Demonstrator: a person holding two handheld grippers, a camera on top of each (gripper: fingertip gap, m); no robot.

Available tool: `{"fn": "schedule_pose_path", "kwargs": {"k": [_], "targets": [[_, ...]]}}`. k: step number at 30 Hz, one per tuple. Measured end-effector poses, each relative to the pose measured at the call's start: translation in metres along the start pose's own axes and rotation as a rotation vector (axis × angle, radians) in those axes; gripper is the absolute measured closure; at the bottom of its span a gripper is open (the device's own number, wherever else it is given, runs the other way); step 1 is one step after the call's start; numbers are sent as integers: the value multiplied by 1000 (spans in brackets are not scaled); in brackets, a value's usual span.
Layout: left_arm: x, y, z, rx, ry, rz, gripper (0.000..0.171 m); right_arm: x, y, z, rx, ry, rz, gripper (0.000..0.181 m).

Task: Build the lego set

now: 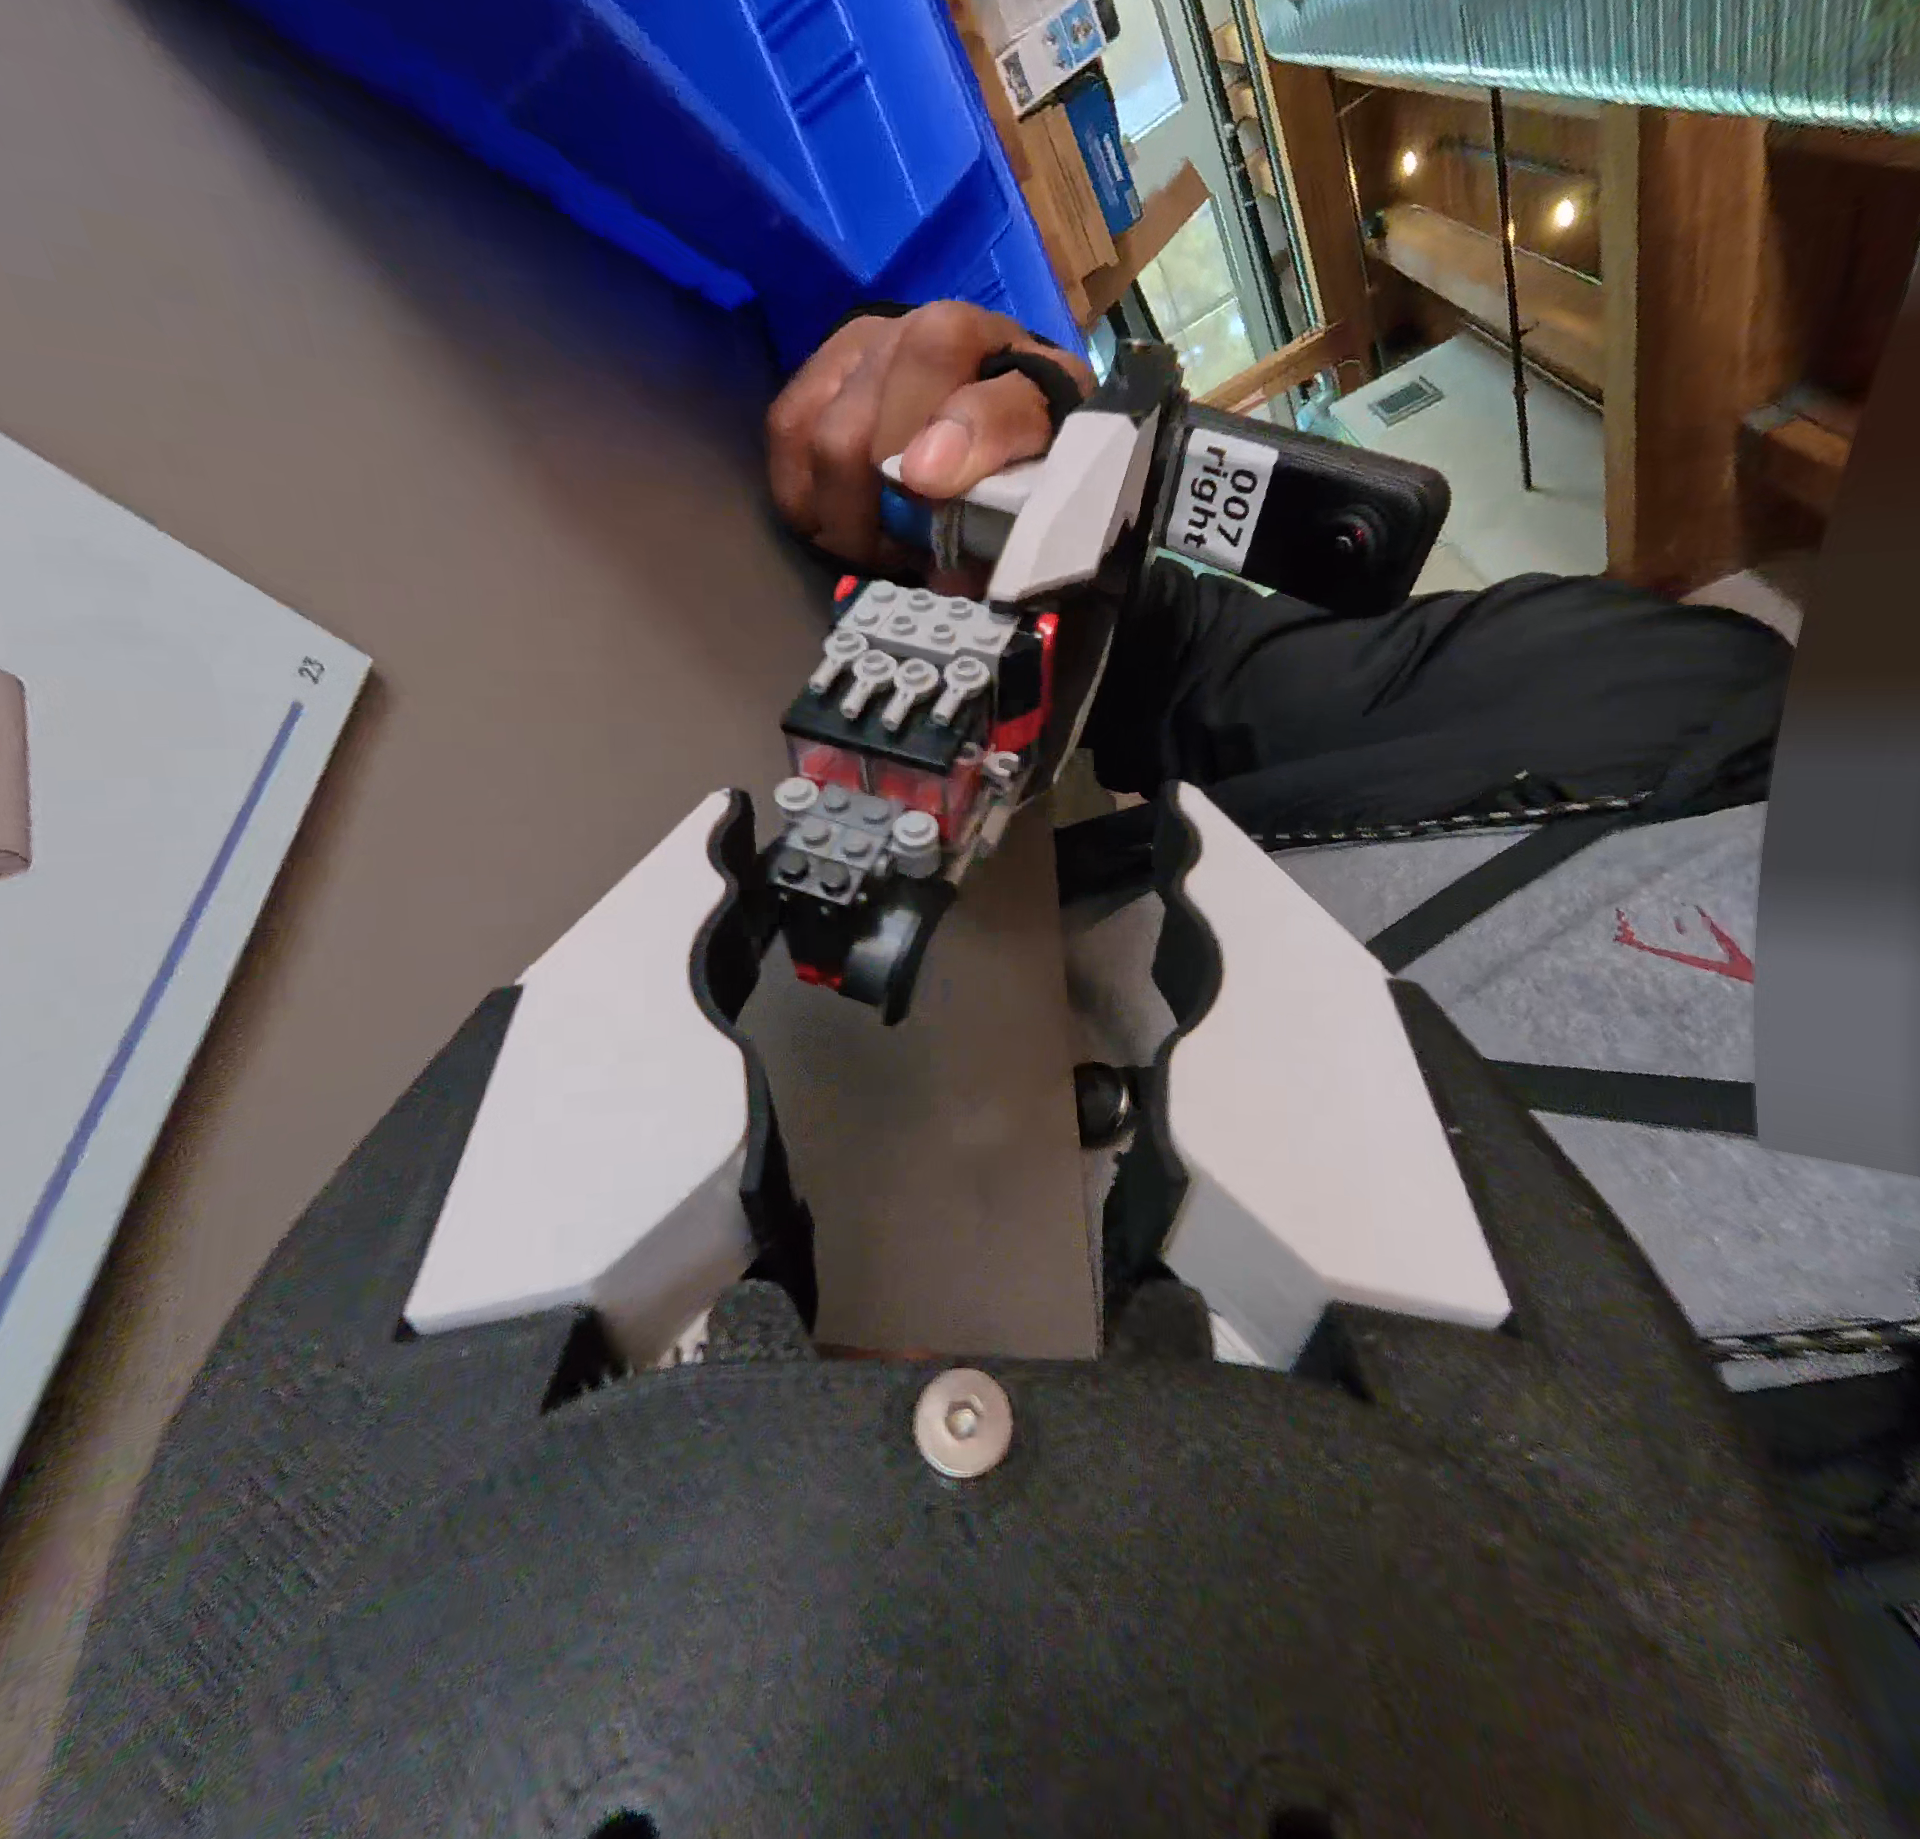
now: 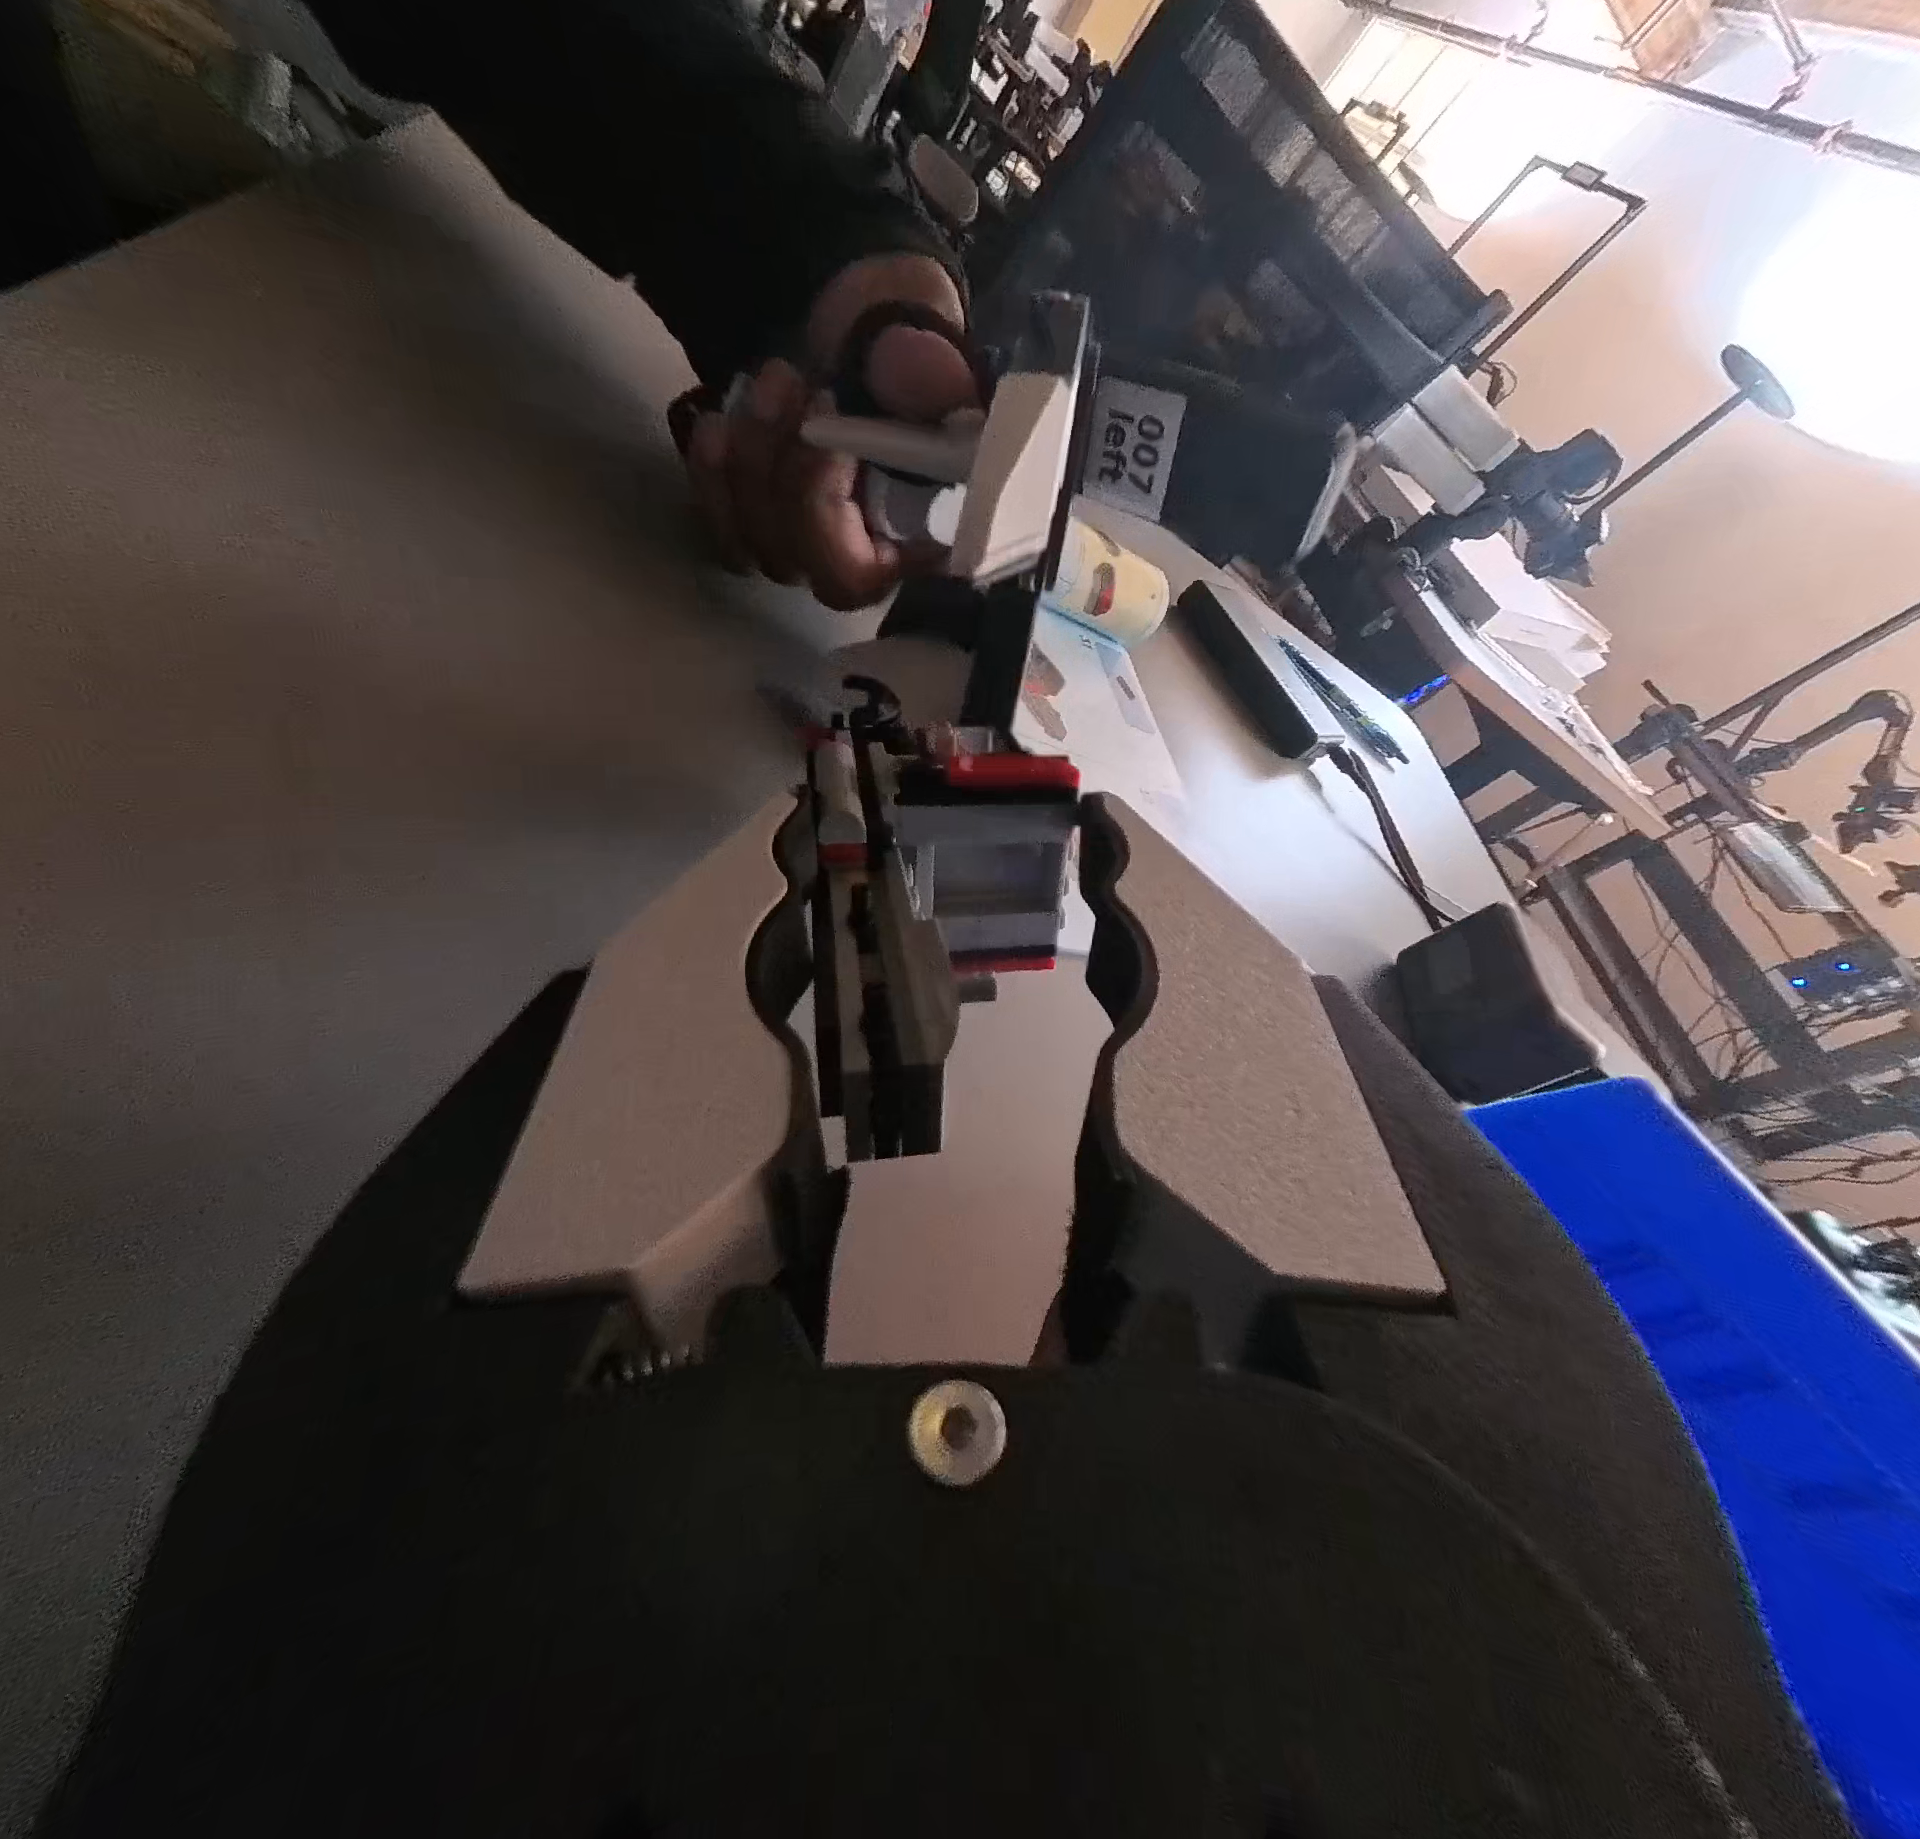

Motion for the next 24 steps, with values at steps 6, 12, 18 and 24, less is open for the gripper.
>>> {"fn": "schedule_pose_path", "kwargs": {"k": [6,12,18,24], "targets": [[-4,10,4,-22,-88,91,83,5,-7,-2,15,44,-52,130],[10,-10,8,90,2,137,73,36,-20,-13,41,229,-77,130],[48,-33,22,288,235,234,97,62,-30,-20,27,445,-112,130],[63,-39,18,357,378,254,121,68,-34,-20,7,541,-119,130]]}}
Point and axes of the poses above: each gripper's, where its closed fingertips meet, z out along the fingers, y out of its underside, x = y × z across the jaws, the point moved 1 cm from there along -z, back along the fingers, and after that the axes turned 14 degrees about -z, right-handed, at the moved point
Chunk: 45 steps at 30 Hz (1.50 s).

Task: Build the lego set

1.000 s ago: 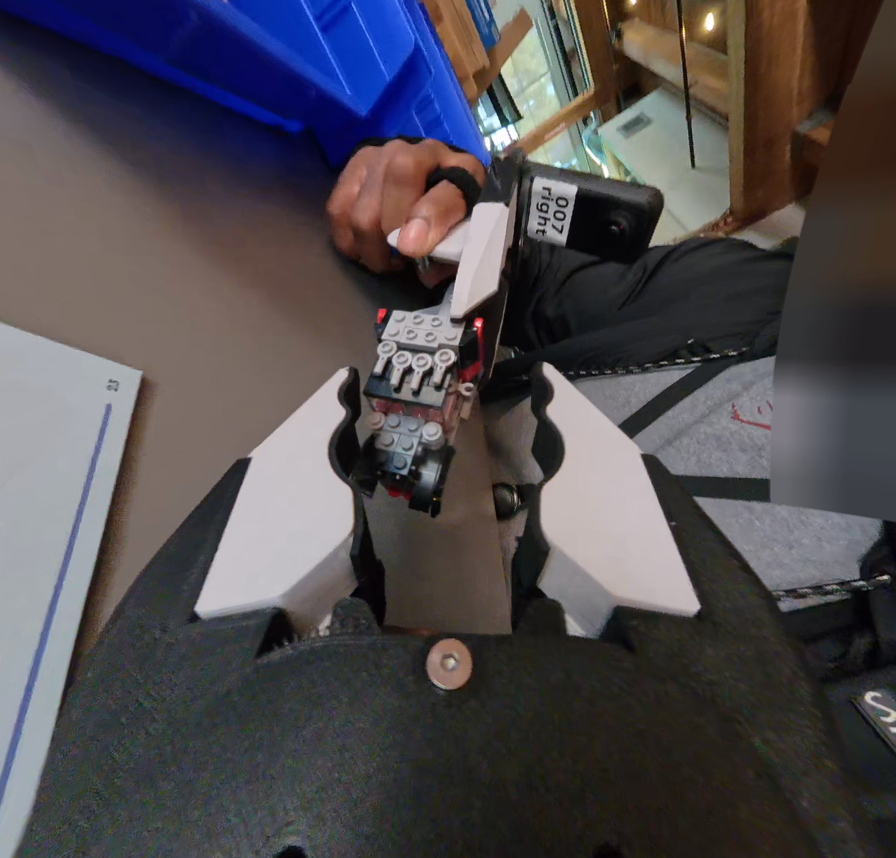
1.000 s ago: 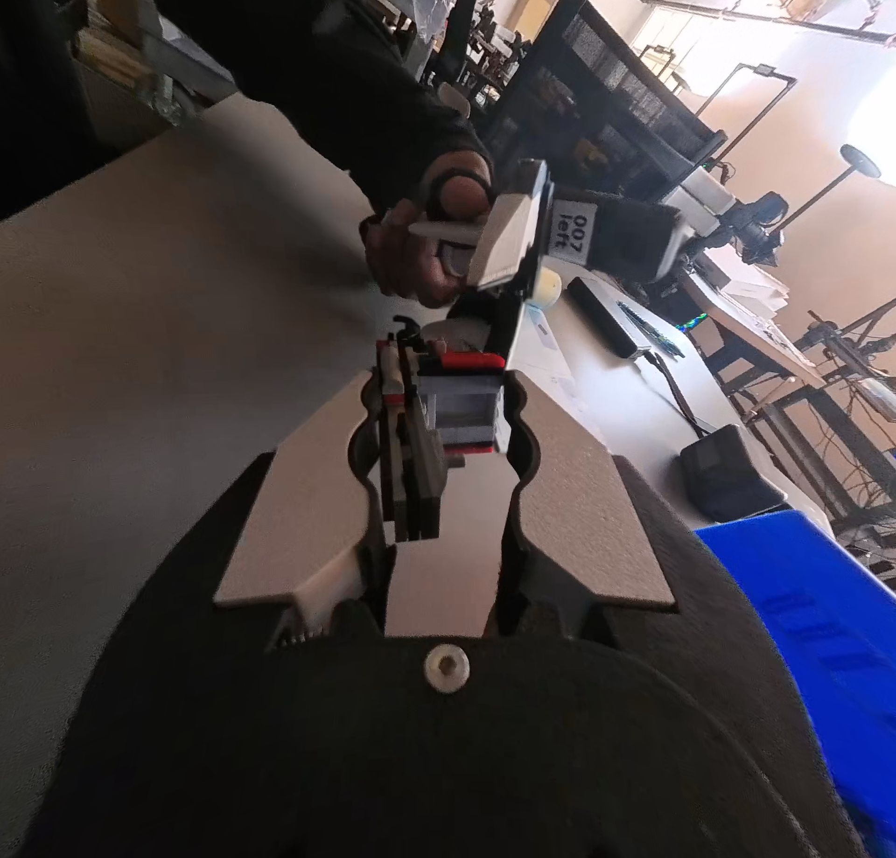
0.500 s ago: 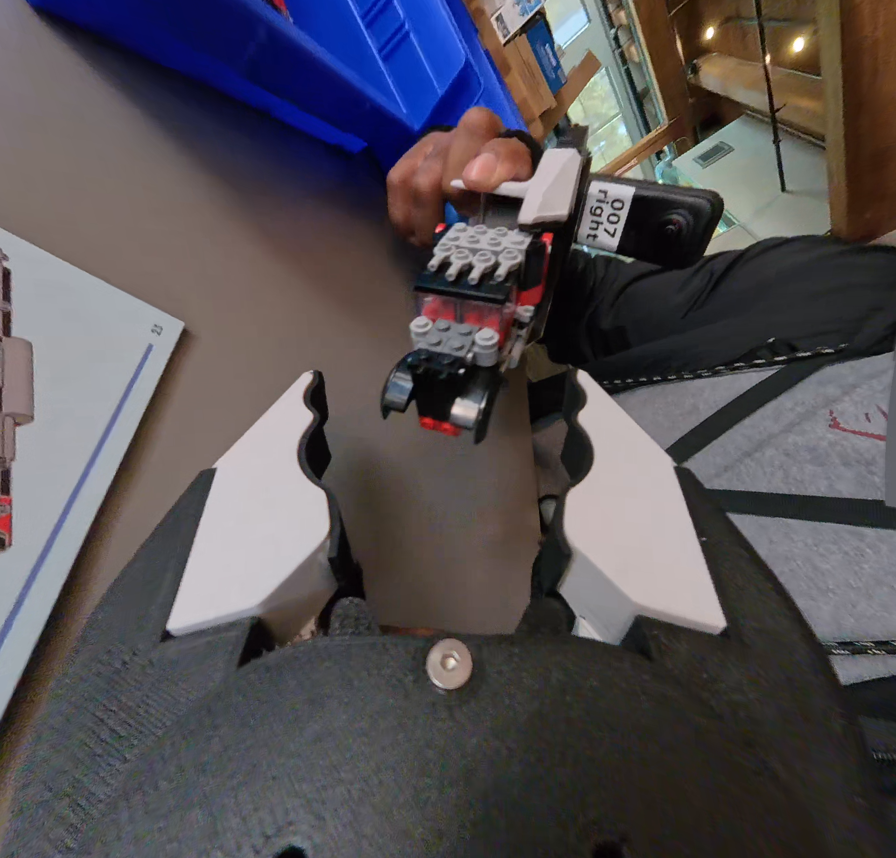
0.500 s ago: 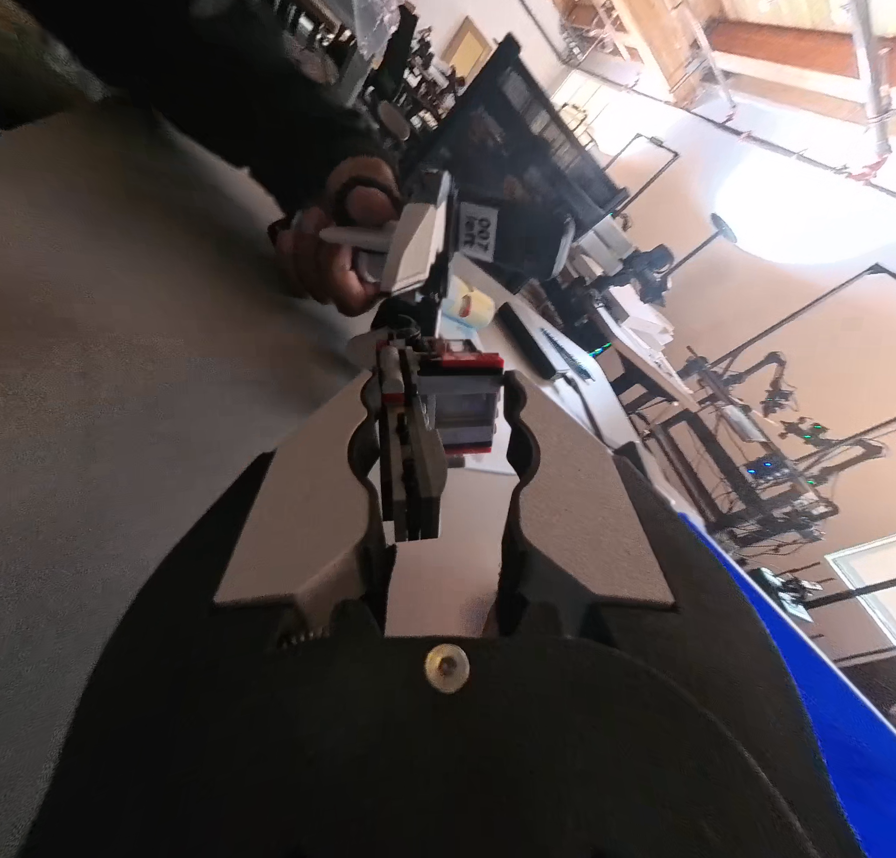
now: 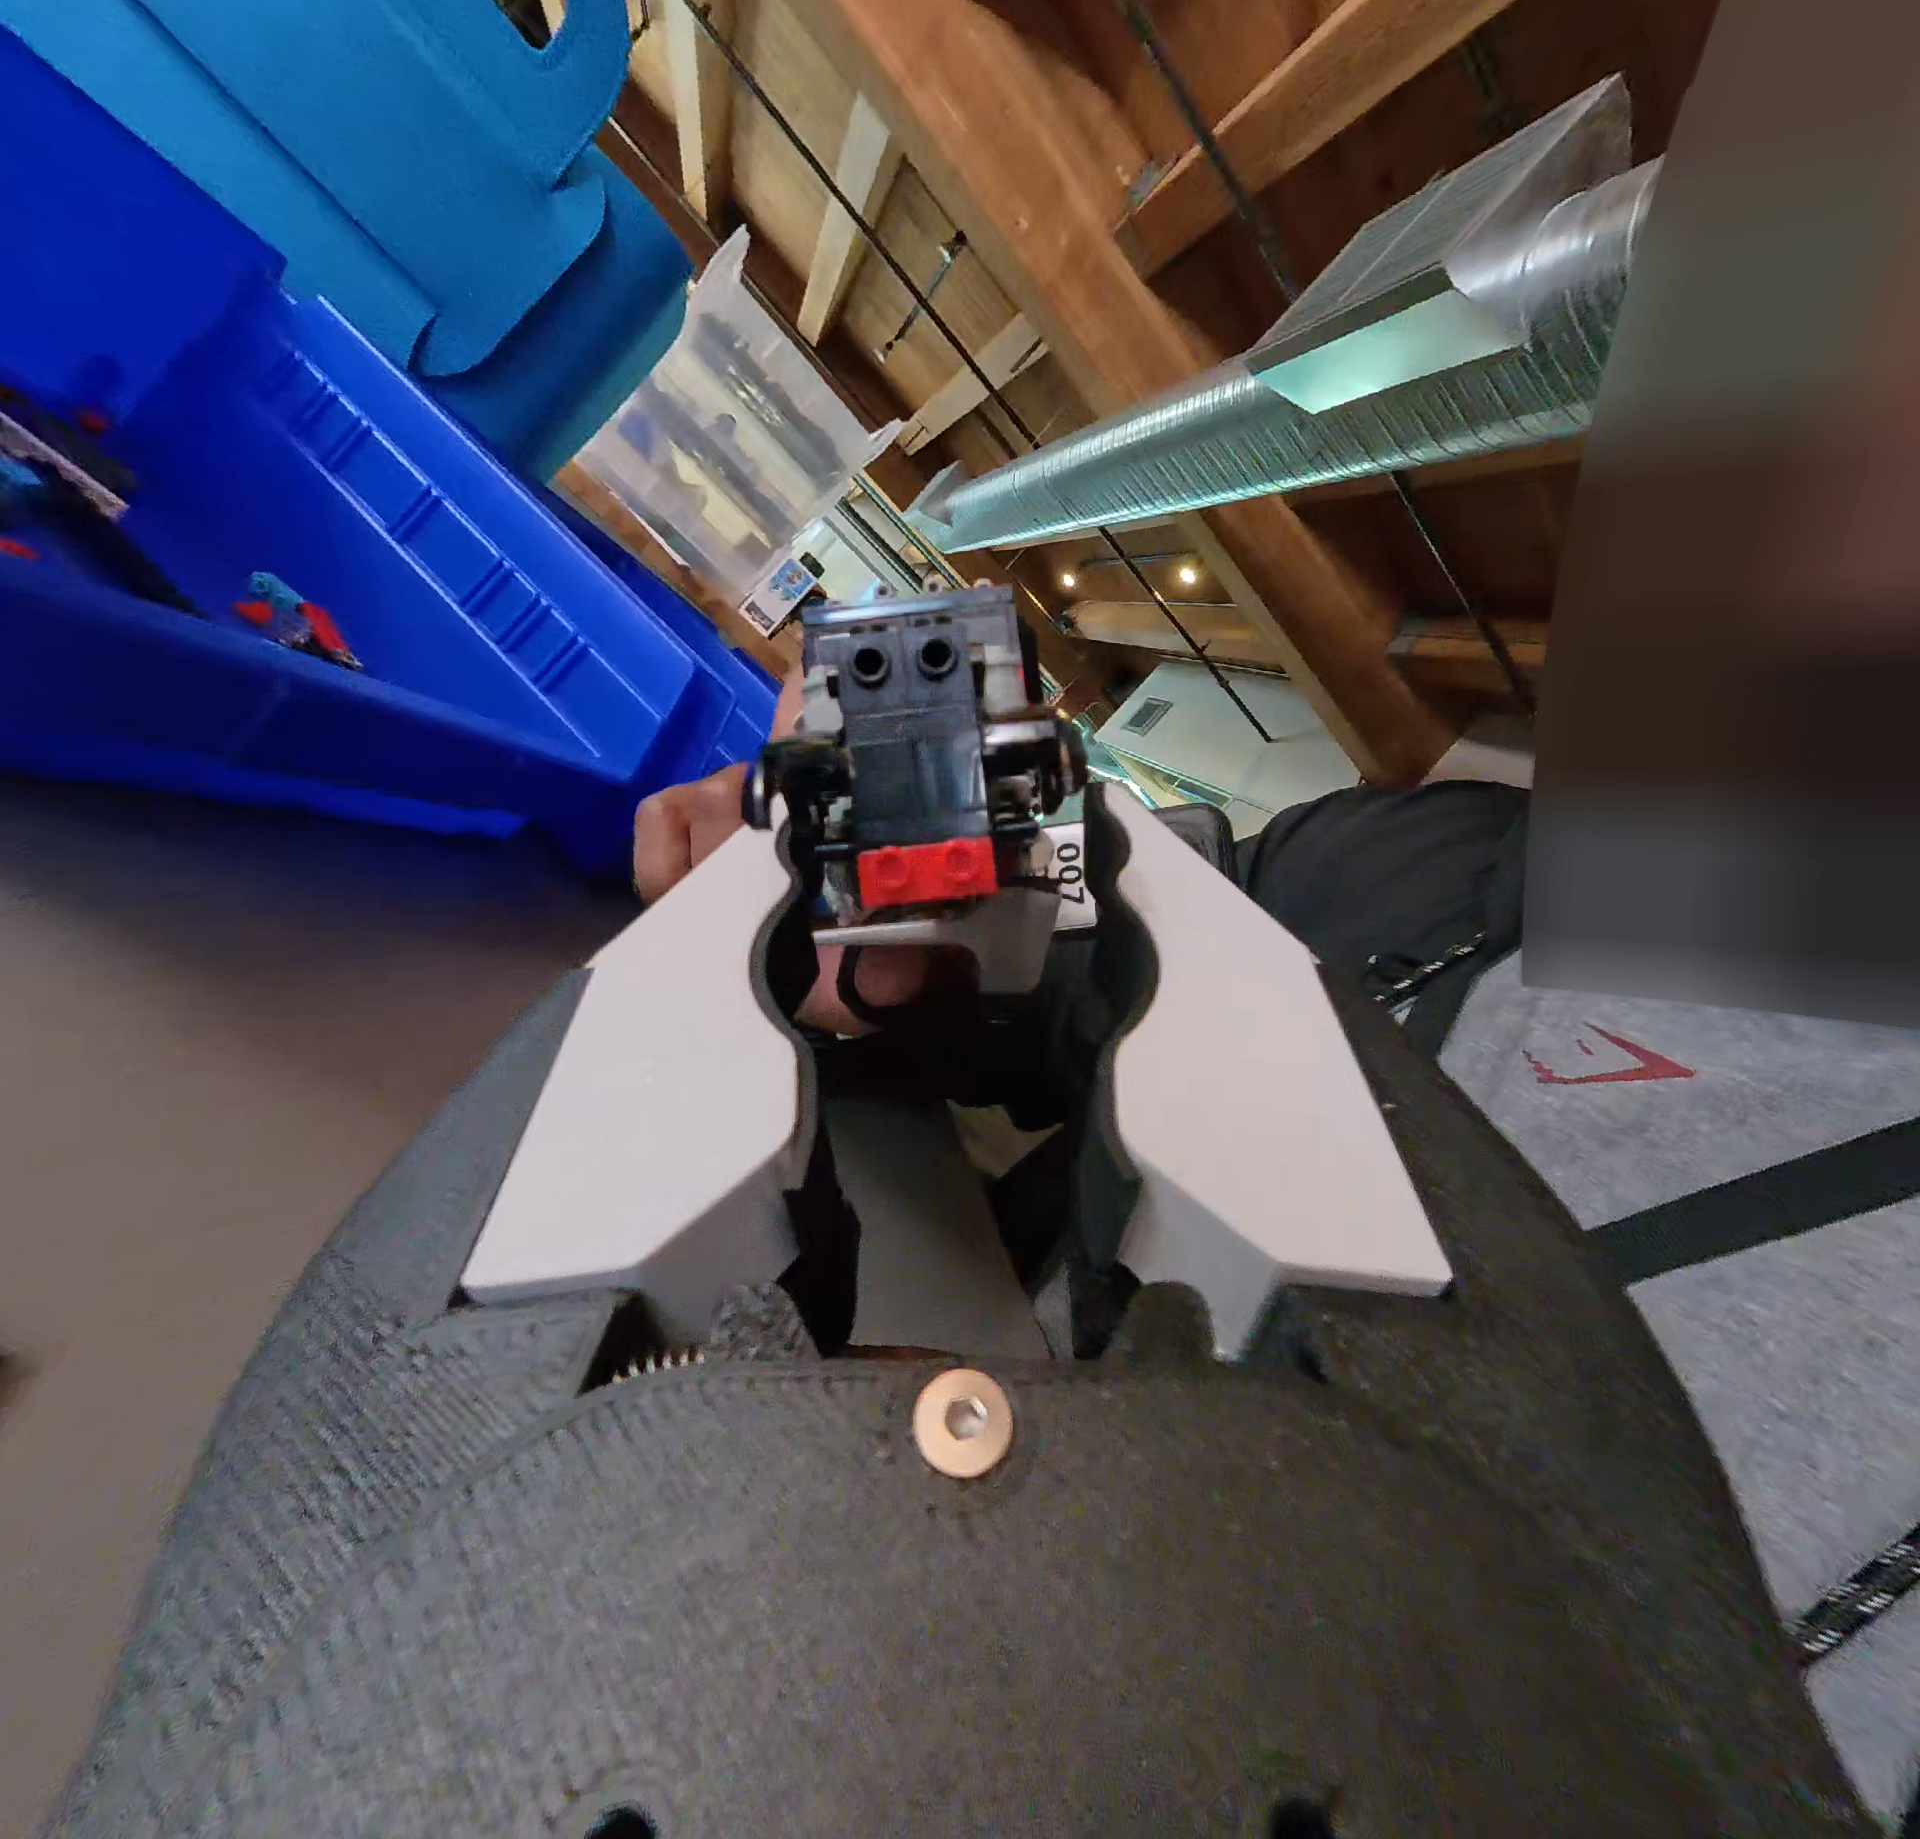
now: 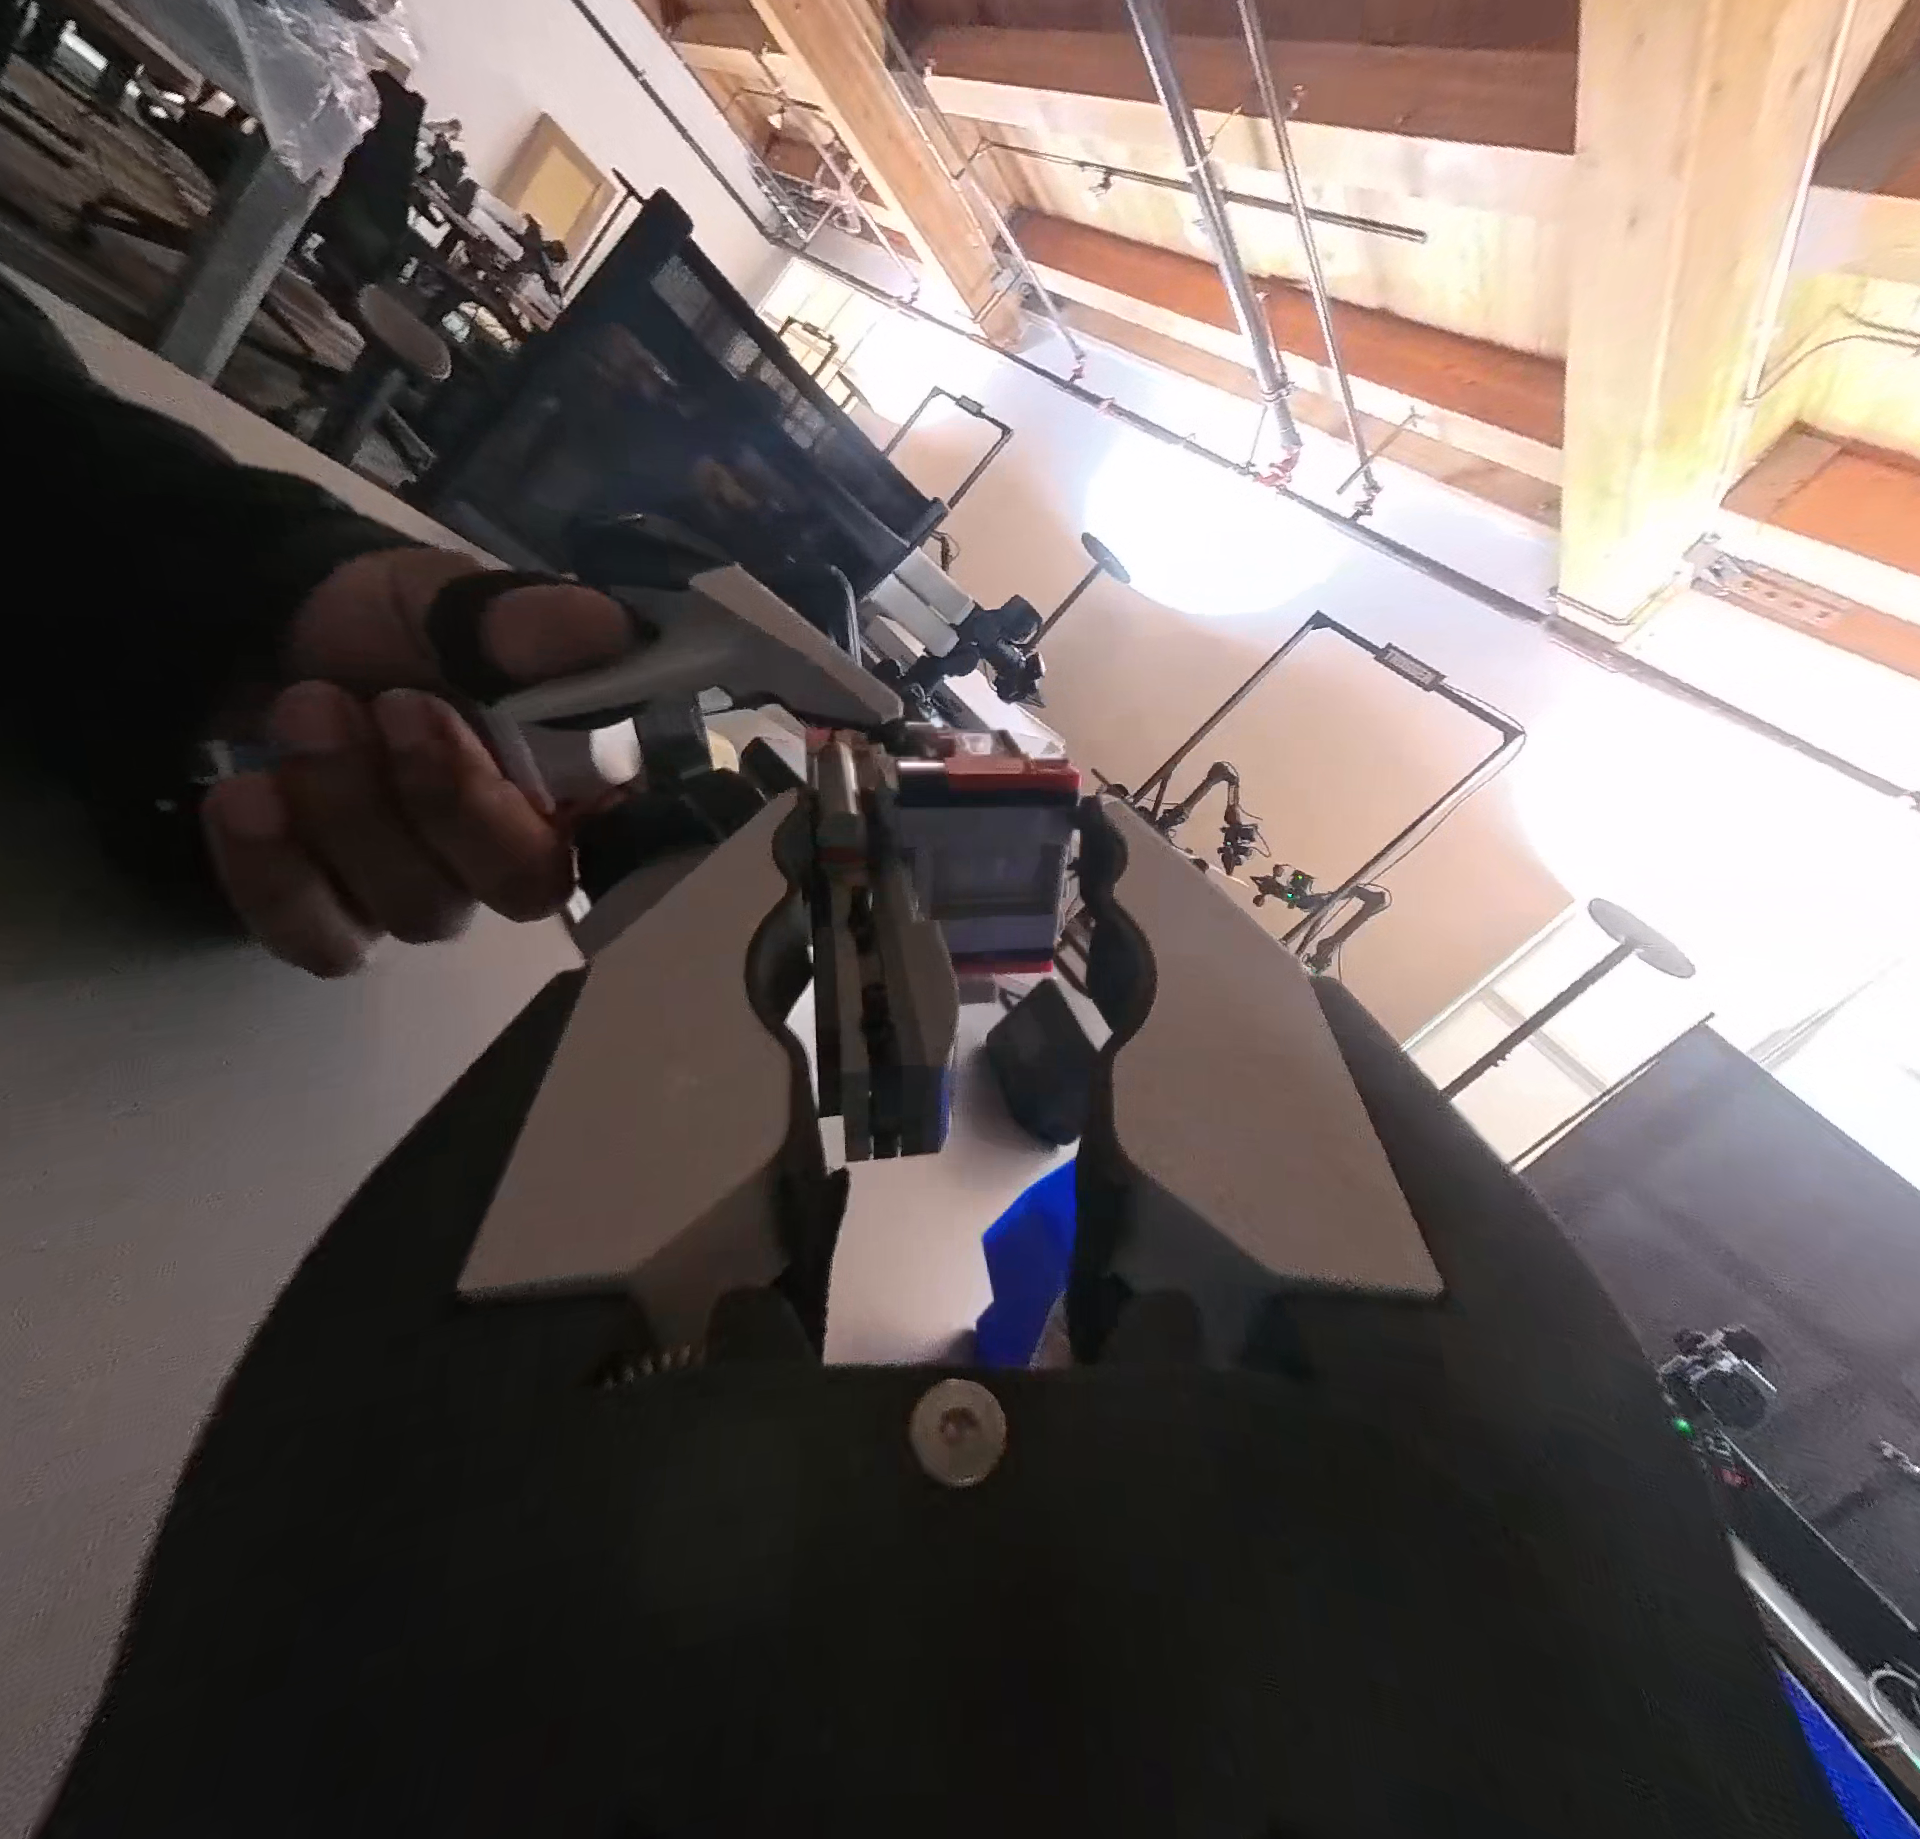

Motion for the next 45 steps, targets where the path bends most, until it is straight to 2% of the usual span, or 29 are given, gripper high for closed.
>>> {"fn": "schedule_pose_path", "kwargs": {"k": [3,8,12,16,19,24,29,35,45], "targets": [[1,-3,-1,21,15,7,126,2,-3,1,13,19,18,130],[3,-2,-1,13,31,-2,127,2,-6,3,44,5,54,129],[2,-3,-2,13,23,-6,127,-2,-3,3,40,-47,32,114],[1,-6,-5,28,9,-15,127,-6,-2,1,43,-98,10,108],[0,-8,-9,29,-21,26,127,-8,0,-1,26,-170,-42,97],[-1,-13,-16,29,-56,67,127,-2,-2,-5,46,-232,76,89],[-5,-5,-12,-33,-98,100,126,-12,1,1,7,-259,32,90],[-10,4,-8,-89,-130,83,127,-18,3,-1,3,-270,6,113],[-12,9,-8,-125,-143,48,128,-21,2,-3,23,-310,44,116]]}}
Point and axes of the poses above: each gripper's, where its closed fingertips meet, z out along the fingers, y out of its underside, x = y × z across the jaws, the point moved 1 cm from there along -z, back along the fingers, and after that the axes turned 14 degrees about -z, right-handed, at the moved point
